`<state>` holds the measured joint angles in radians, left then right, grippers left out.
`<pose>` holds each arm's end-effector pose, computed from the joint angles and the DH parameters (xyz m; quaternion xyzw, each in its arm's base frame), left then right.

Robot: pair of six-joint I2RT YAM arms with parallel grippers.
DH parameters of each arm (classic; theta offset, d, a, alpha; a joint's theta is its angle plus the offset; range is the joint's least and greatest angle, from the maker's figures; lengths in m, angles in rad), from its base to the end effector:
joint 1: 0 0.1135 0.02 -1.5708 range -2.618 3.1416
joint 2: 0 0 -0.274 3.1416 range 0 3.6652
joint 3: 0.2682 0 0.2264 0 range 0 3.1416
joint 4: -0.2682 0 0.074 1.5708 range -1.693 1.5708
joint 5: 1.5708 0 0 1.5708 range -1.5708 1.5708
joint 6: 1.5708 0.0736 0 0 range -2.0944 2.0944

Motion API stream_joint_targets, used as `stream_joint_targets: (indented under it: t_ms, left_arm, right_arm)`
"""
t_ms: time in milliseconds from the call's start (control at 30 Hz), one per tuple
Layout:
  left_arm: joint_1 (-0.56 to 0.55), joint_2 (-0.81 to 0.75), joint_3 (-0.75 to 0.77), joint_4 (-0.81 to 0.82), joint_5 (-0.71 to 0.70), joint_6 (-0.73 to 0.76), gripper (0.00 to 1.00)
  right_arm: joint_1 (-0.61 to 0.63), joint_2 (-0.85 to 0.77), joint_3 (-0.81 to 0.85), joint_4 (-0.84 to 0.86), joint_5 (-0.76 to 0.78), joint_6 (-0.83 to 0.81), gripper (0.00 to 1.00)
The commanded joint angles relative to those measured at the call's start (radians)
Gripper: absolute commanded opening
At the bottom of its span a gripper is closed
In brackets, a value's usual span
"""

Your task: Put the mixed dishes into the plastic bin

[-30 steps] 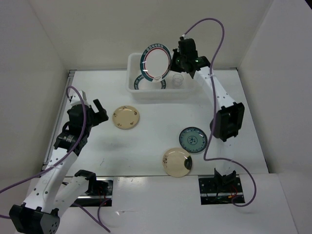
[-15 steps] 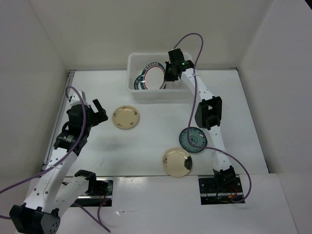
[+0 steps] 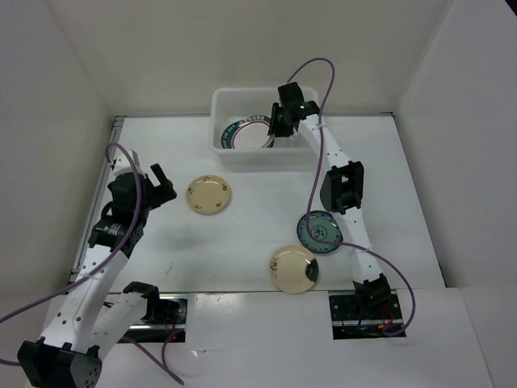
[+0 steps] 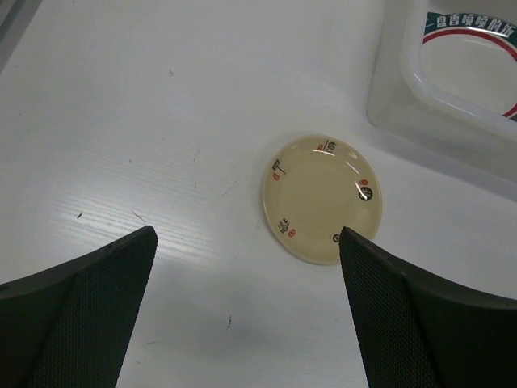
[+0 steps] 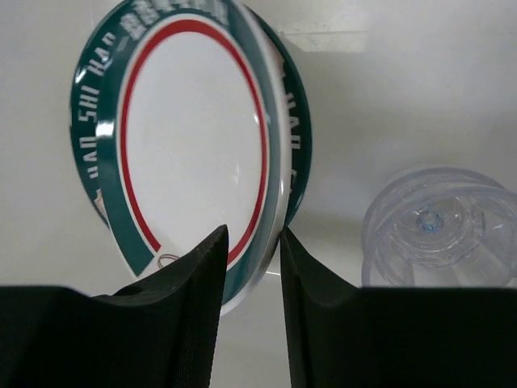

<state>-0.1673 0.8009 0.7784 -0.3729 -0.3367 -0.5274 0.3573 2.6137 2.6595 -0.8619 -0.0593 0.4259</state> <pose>0.1828 -0.0062 0.3100 -0.2383 0.7906 -0.0550 0.5614 0.5353 0.2045 0.2140 0.0210 0.9291 0.1660 0.3299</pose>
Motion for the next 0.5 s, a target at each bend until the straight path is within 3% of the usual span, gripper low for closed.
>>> stream_joint_targets:
  t_ms: [0,233,367,467]
  left_arm:
    - [0.012,-0.025,-0.001,0.034,-0.019,0.006,1.0]
    - [0.021,-0.025,-0.001,0.034,-0.019,0.006,1.0]
    - [0.022,-0.025,-0.001,0.034,-0.019,0.006,1.0]
    - [0.022,-0.025,-0.001,0.034,-0.019,0.006,1.0]
  right_arm:
    - [-0.001,0.022,0.042,-0.002,0.021,-0.004,0.38]
    - [-0.001,0.013,0.063,-0.002,0.012,-0.004,0.5]
    - [-0.001,-0.053,0.074,-0.022,0.023,-0.013,0.51]
    - [-0.001,-0.128,0.062,-0.022,-0.023,-0.036,0.59]
